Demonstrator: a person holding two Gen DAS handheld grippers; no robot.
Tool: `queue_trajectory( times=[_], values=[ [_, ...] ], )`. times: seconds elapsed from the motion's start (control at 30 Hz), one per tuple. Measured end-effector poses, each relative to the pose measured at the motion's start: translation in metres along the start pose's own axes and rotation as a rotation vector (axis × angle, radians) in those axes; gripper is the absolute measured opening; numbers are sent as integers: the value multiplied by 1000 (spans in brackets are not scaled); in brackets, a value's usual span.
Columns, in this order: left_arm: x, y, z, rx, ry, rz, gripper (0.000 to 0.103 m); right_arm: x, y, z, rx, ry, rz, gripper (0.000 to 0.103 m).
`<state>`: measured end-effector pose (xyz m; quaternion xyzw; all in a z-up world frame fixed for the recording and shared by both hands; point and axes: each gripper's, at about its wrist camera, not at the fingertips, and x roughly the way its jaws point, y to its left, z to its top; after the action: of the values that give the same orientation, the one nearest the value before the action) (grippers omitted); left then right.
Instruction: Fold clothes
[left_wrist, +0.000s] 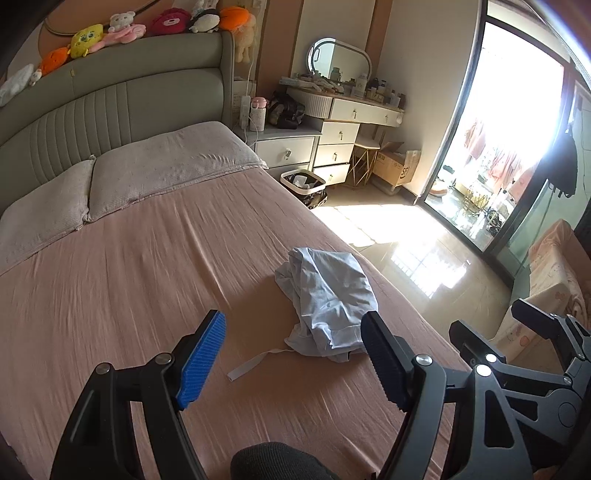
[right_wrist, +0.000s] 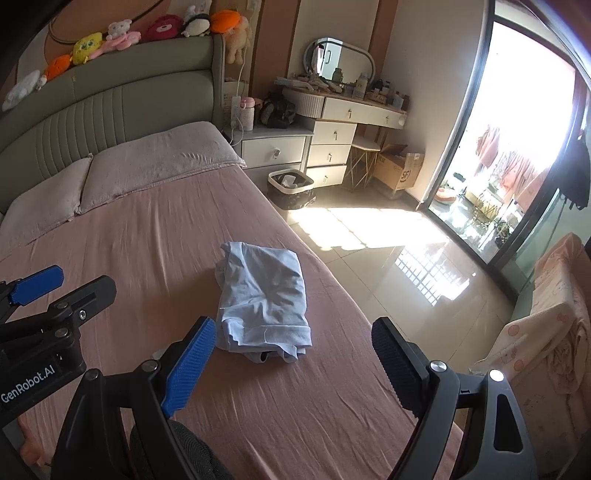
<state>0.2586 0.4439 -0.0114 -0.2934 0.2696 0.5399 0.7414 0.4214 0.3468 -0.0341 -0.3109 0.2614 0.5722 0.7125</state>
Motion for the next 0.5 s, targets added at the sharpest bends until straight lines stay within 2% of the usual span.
queue_trajectory(
  times=[0.1,0.4,0.5],
  values=[
    [-18,-2,-6,28,-12,10,75,-23,-6,-6,39,-18,0,87],
    [-45,-35,-24,79,-40,22,75,-62,-26,-28,-10,-61,-31,87],
    [-43,-54,-31,105,-49,53,75,-62,-39,-35,-15,-62,8,87]
  ],
)
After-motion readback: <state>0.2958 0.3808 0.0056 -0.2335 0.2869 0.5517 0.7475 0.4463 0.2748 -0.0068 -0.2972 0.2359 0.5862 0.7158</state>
